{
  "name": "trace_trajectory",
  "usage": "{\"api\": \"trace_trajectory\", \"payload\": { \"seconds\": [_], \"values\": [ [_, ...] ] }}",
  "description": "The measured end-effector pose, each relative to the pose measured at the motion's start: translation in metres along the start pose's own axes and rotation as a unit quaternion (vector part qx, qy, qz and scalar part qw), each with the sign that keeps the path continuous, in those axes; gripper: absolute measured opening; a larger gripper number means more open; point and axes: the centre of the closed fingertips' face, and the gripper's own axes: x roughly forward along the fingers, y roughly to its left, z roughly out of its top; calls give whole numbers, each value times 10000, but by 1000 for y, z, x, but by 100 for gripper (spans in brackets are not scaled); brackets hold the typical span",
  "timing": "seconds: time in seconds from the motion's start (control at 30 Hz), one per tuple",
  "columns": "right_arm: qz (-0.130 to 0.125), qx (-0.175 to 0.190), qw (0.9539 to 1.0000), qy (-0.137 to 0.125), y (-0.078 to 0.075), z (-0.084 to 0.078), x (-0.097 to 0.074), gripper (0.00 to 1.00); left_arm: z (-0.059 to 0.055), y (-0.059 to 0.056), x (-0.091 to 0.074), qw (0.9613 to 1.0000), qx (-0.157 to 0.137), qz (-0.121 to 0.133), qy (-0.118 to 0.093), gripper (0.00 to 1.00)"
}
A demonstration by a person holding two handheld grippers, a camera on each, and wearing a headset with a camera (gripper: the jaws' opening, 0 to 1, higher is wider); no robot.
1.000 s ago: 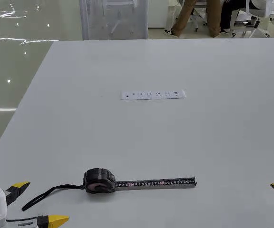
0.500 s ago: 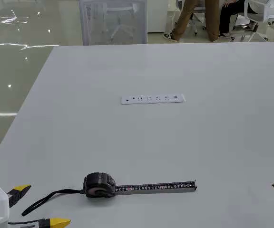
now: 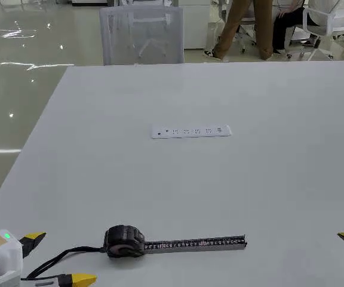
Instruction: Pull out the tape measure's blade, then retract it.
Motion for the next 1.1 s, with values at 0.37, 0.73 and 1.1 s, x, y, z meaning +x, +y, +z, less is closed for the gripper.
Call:
{"api": "trace_trajectory", "payload": {
  "seconds": [0.37, 0.73, 1.1],
  "values": [
    [577, -445, 9972, 153, 4, 27, 24, 100, 19, -4, 31, 9986, -208, 490, -15, 100],
    [928, -876, 9914, 287, 2, 40, 50, 100, 15, -31, 71, 9965, -546, 563, 280, 100],
    [1250, -1232, 9832, 497, 5, 46, 80, 97, 5, -21, 86, 9831, -911, 1585, -60, 100]
  ]
}}
